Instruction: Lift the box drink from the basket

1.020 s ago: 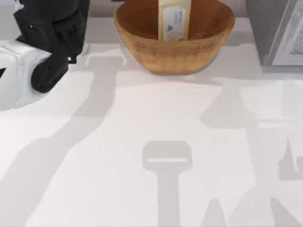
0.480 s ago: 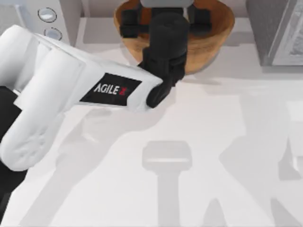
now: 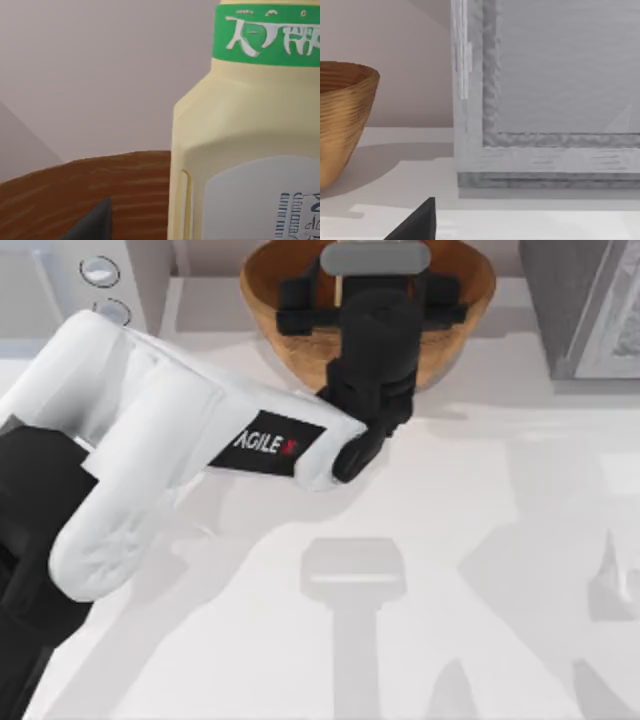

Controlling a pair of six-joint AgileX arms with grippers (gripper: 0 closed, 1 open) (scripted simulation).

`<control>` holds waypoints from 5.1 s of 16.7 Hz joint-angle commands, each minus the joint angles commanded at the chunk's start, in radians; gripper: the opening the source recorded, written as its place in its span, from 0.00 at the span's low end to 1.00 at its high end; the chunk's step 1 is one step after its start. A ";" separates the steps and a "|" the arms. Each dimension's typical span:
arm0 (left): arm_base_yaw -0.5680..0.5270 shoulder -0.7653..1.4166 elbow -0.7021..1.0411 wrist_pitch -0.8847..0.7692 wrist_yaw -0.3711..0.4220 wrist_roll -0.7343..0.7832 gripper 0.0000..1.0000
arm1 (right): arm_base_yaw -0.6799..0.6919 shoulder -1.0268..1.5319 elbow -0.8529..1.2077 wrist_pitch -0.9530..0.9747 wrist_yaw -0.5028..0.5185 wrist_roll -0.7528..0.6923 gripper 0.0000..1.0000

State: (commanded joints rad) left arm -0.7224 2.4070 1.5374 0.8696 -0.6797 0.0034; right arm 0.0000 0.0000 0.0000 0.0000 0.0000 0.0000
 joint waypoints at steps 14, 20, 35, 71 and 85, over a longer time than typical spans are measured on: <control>0.059 0.134 0.263 -0.131 0.060 -0.002 1.00 | 0.000 0.000 0.000 0.000 0.000 0.000 1.00; 0.059 0.134 0.263 -0.131 0.060 -0.002 0.70 | 0.000 0.000 0.000 0.000 0.000 0.000 1.00; 0.059 0.134 0.263 -0.131 0.060 -0.002 0.00 | 0.000 0.000 0.000 0.000 0.000 0.000 1.00; 0.184 -0.715 -0.094 -0.664 0.066 0.021 0.00 | 0.000 0.000 0.000 0.000 0.000 0.000 1.00; 0.642 -2.244 -1.405 -0.835 0.561 0.003 0.00 | 0.000 0.000 0.000 0.000 0.000 0.000 1.00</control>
State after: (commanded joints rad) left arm -0.0802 0.1629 0.1324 0.0347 -0.1187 0.0062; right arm 0.0000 0.0000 0.0000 0.0000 0.0000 0.0000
